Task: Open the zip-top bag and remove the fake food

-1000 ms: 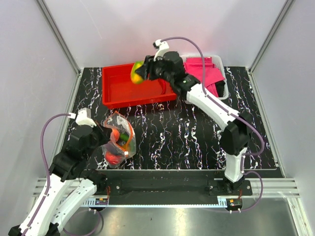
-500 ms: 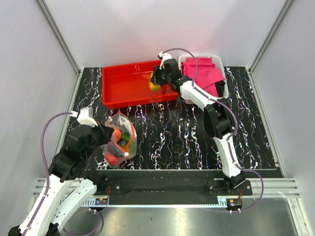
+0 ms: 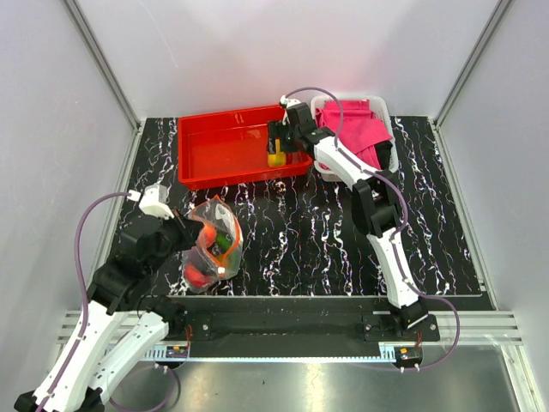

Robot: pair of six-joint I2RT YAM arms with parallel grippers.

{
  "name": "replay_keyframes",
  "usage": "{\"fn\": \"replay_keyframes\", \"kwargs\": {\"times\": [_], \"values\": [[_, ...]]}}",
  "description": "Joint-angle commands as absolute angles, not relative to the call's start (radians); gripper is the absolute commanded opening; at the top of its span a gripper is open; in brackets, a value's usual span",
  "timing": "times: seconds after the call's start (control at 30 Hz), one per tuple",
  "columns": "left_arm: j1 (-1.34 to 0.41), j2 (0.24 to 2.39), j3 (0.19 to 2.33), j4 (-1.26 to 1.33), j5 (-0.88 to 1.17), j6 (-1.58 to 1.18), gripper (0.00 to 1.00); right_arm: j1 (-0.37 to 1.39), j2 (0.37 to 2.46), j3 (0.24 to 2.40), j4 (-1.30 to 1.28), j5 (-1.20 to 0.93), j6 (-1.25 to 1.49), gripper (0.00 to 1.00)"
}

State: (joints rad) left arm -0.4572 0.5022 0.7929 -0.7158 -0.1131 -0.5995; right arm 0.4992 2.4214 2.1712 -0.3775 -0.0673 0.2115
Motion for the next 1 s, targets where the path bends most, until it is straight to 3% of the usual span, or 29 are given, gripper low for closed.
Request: {"fn": "replay_keyframes", "kwargs": {"times": [0.0,0.23,0.5,0.73,0.87,0.97], "values": [[-0.459,0.518,0.859,-0.667,-0.143,-0.607,0.0,0.5,2.332,2.246,-0.507,-0.041,0.192,0.98],[-0.459,0.56,0.877,-0.678,-0.147,-0.632,0.0,0.502,2.189,2.229,-0.696,-0.107,0.297,1.0],[-0.459,0.577,0.894,-0.663,-0.137,-0.637,0.0,0.644,1.809,1.766,-0.526,-0.244,0.411,0.91],[-0.459,0.586,0.87,-0.643,-0.141,-0.643,0.0,0.837,1.675,1.568,-0.42,-0.318,0.457,0.71],[-0.459,0.586,0.859,-0.626,-0.144,-0.661,0.0,0.899,1.677,1.514,-0.339,-0.357,0.483,0.52],[-0.459,0.591,0.868,-0.618,-0.138,-0.666,0.0,0.93,1.689,1.491,-0.301,-0.366,0.48,0.5]]}}
